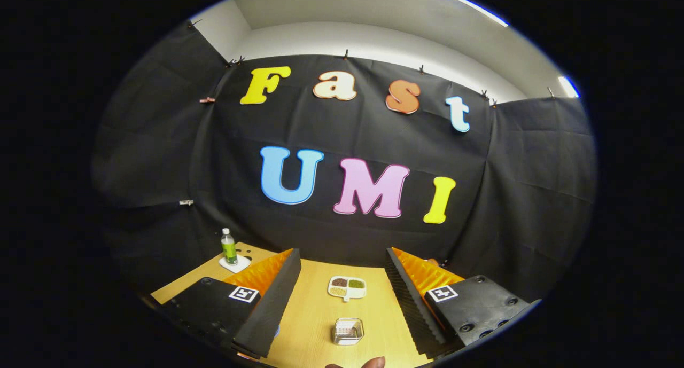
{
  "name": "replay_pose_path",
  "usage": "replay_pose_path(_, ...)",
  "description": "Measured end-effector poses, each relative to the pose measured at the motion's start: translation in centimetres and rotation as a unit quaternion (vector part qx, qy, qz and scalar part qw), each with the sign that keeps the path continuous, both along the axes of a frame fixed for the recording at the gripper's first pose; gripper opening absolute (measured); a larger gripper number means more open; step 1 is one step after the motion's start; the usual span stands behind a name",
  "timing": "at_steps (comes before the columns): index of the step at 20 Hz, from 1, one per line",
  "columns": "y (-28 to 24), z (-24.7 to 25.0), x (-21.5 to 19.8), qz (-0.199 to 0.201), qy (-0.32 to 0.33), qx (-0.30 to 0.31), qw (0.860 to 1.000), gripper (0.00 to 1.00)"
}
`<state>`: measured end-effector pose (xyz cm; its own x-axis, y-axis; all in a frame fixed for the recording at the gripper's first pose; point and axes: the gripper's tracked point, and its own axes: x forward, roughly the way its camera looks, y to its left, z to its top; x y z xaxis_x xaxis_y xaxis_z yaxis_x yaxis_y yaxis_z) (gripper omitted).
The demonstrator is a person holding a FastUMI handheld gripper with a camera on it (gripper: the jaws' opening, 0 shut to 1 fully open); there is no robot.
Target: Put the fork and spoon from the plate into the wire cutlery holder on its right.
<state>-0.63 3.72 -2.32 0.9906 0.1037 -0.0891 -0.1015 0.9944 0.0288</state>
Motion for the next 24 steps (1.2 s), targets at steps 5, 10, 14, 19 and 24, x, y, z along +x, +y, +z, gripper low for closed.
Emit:
replay_pose_path(5, 4.6, -3.9, 0.3, 0.068, 0.083, 0.025, 0.994, 0.98)
replay_pose_path(10, 10.7, -10.1, 0.3, 0.143, 0.190, 0.056, 0.970, 0.99)
replay_pose_path(14, 15.1, -16.1, -0.3, 0.177, 0.294, 0.088, 0.935, 0.99)
replay_pose_path(19, 18.3, -22.8, 0.2, 0.193, 0.368, 0.092, 0.905, 0.96)
replay_pose_path(24, 21.1, -29.9, 0.6, 0.198, 0.430, 0.065, 0.878, 0.93)
